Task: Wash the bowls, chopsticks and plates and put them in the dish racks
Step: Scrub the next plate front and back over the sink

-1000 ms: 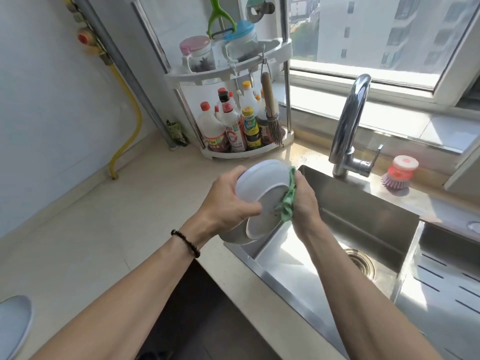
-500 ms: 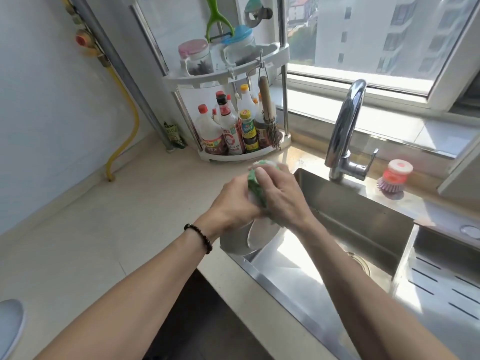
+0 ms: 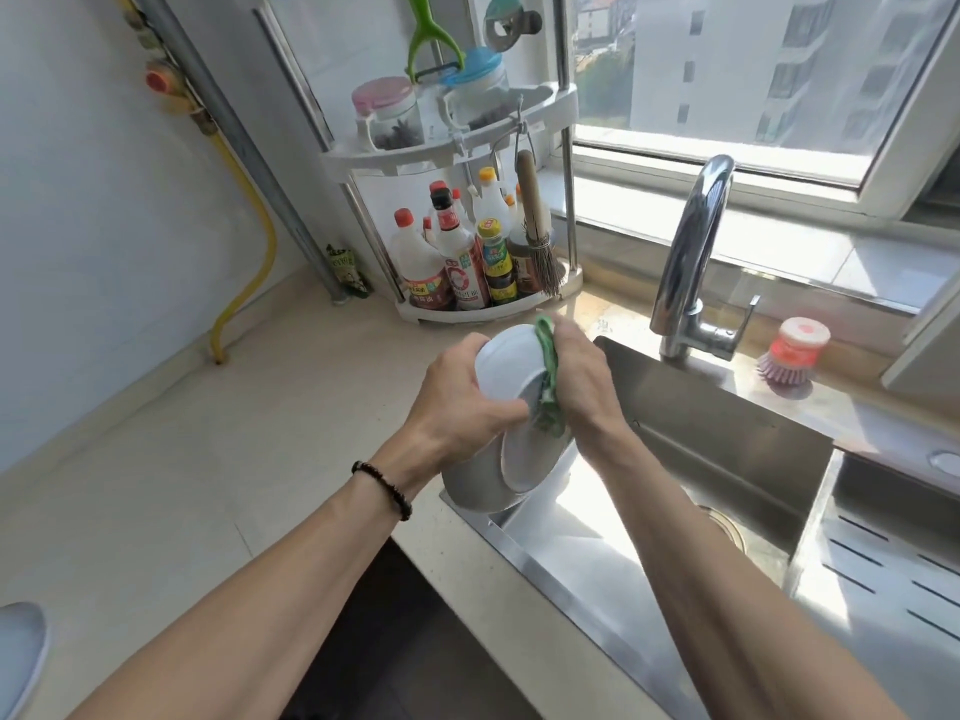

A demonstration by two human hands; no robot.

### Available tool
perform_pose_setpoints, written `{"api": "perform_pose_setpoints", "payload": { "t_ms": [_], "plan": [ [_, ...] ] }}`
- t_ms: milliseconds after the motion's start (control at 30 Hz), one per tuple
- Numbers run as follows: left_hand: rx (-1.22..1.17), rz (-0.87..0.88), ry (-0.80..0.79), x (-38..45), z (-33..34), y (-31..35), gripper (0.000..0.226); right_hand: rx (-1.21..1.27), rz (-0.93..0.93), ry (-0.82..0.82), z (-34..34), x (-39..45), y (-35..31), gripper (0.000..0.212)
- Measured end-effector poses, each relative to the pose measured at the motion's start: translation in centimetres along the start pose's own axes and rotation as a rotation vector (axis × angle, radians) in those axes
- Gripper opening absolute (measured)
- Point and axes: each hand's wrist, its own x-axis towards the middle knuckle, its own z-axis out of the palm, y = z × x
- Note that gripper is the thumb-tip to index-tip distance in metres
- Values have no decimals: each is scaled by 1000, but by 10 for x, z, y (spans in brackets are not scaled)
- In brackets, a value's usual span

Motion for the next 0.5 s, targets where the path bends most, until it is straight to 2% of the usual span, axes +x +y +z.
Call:
{"api": "perform_pose_setpoints", "payload": {
  "t_ms": [67, 100, 167, 233, 300, 367, 433, 500],
  "plan": [
    [26, -1, 5, 1, -1, 2, 52, -80, -121, -85, 9, -6, -3, 35],
    [53, 13, -4, 1, -3, 3, 52, -61, -115, -112, 12, -7, 0, 35],
    [82, 61, -15, -1, -9, 7, 52, 82, 36, -87, 11, -5, 3, 37],
    [36, 103, -15, -6, -13, 10, 51, 360, 318, -35, 2, 3, 13, 41],
    [-54, 116, -4, -11, -17, 9, 54, 480, 426, 16, -4, 8, 24, 33],
    [-172, 57, -39, -12, -23, 5, 58, 414, 412, 23, -11, 13, 27, 27],
    [-247, -34, -193, -10, -32, 2, 58, 318, 368, -2, -19, 18, 23, 31],
    [-213, -103, -359, -3, -36, 3, 51, 114, 257, -102, -26, 21, 11, 36]
  ]
}}
